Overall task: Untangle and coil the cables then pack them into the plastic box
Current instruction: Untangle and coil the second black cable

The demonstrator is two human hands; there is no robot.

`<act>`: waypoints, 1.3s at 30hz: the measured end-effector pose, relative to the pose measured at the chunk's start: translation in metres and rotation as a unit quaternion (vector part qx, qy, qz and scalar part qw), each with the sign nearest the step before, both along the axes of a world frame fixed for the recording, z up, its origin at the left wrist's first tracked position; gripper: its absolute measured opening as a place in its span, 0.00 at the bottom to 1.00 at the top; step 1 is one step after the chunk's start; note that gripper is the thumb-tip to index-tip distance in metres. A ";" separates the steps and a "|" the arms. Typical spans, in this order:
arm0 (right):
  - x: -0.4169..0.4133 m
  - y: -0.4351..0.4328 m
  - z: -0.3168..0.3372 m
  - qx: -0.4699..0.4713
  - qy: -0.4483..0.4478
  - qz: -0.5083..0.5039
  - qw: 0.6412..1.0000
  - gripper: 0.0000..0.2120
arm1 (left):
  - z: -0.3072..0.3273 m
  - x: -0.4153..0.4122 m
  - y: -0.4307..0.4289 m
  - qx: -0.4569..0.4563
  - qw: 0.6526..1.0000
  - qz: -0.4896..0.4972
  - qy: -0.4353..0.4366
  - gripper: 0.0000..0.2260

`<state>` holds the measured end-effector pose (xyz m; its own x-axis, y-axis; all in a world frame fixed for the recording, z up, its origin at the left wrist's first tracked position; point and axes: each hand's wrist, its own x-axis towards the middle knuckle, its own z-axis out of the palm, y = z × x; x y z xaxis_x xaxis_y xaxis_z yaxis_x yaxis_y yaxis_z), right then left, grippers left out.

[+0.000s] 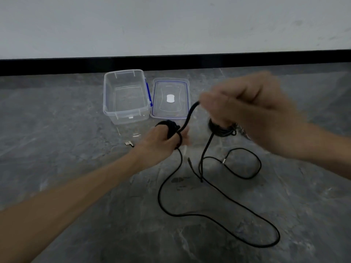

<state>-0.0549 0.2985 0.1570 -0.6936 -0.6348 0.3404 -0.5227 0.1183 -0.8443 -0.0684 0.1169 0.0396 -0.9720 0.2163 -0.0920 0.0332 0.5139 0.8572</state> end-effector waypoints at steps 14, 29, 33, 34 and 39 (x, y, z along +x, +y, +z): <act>-0.088 0.041 -0.046 -0.026 -0.165 -0.259 0.951 0.21 | 0.036 0.024 0.024 0.097 0.949 -0.246 -0.174 0.18; -0.035 0.026 -0.148 0.182 -0.191 -0.138 0.955 0.19 | 0.068 0.009 0.029 0.522 0.814 -0.087 -0.239 0.06; -0.008 0.005 -0.143 0.183 -0.186 -0.128 0.957 0.21 | 0.065 0.002 0.030 0.548 0.814 0.017 -0.189 0.11; -0.001 0.000 -0.139 0.190 -0.173 -0.125 0.958 0.21 | 0.064 0.000 0.029 0.546 0.818 0.038 -0.177 0.11; 0.030 -0.008 -0.114 0.228 -0.086 -0.071 0.967 0.17 | 0.061 -0.005 0.021 0.492 0.851 0.119 -0.139 0.15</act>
